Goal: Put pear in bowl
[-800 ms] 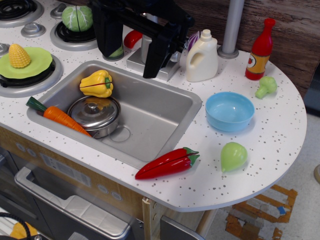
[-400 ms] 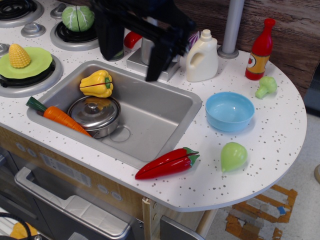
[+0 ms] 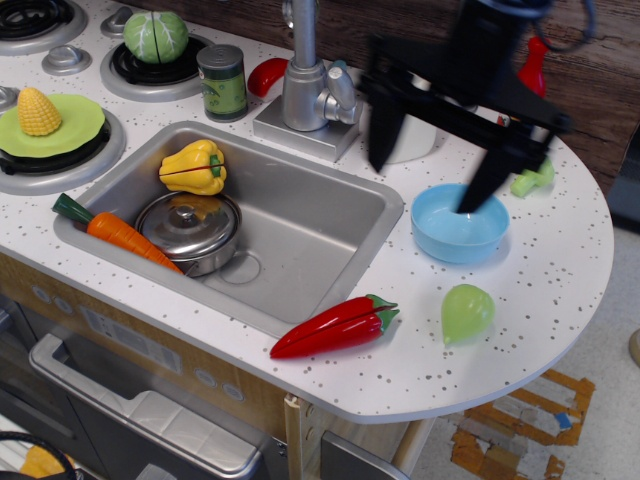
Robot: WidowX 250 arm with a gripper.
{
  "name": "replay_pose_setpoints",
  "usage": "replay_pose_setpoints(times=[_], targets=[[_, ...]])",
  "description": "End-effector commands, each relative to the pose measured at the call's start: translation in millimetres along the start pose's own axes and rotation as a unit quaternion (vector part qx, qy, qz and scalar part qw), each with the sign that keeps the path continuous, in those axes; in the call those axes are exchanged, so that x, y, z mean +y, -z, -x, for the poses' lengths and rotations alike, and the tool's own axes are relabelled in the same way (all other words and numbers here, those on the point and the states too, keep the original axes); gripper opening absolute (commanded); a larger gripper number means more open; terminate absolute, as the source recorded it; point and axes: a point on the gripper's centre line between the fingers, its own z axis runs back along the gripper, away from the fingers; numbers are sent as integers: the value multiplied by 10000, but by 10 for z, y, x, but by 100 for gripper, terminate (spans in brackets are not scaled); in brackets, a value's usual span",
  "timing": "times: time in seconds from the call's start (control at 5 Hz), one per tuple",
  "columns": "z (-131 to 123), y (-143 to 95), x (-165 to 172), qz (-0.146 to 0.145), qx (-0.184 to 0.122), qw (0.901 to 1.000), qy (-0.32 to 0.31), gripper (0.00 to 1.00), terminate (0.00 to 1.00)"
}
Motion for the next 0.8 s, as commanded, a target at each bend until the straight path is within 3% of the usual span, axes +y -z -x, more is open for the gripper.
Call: replay_pose_setpoints(times=[0.0,0.2,0.6], targets=[[-235,183,-335,184,-435,9987,-175,100,0],[-304,350,-417,91,-532,9983,-208,100,0],[-398,519,-521,242,-641,9974,-210,100,0]])
